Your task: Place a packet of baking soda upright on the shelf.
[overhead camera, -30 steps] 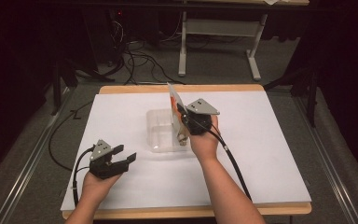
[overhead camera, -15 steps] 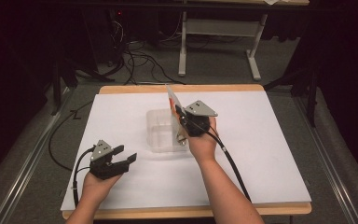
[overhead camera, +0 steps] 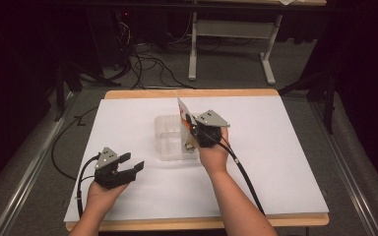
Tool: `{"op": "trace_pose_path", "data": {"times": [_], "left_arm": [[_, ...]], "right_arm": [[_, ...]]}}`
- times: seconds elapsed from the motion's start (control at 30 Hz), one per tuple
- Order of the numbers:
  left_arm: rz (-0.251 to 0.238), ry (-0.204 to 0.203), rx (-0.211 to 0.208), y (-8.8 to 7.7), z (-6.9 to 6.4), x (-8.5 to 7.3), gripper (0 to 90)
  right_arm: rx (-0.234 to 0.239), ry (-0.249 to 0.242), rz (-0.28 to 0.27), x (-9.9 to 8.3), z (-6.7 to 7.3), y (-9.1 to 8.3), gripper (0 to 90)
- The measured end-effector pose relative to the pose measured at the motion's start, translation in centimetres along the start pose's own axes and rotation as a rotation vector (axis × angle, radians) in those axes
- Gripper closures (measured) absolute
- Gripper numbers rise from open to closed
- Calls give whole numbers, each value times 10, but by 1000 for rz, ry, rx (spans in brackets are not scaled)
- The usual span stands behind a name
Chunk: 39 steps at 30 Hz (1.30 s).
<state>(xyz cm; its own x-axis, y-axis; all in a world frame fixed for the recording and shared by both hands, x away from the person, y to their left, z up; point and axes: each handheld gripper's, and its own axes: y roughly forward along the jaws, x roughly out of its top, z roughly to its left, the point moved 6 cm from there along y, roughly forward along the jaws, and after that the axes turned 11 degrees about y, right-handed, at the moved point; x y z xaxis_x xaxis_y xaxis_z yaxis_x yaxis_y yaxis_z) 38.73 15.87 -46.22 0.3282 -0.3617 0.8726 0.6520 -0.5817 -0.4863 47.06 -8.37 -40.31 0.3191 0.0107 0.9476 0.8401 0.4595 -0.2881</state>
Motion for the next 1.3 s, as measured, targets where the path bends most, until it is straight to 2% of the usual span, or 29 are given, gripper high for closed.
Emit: {"op": "trace_pose_path", "data": {"times": [0.27,0.6,0.67,1.1,1.2,1.3], "left_arm": [[8,5,-3,2,-1,-1,369],[7,4,-3,2,0,-1,369],[9,7,-4,2,0,-1,369],[9,7,-4,2,-1,-1,368],[11,6,-4,2,-1,-1,368],[11,7,-5,2,0,-1,368]], "right_arm": [[0,17,6,-11,-3,-4,896],[7,3,43,-30,-2,-5,895],[12,20,36,-33,-1,-6,895],[17,33,46,-36,-1,-6,870],[27,28,56,-33,-1,-6,805],[34,43,83,-31,-1,-5,613]]}}
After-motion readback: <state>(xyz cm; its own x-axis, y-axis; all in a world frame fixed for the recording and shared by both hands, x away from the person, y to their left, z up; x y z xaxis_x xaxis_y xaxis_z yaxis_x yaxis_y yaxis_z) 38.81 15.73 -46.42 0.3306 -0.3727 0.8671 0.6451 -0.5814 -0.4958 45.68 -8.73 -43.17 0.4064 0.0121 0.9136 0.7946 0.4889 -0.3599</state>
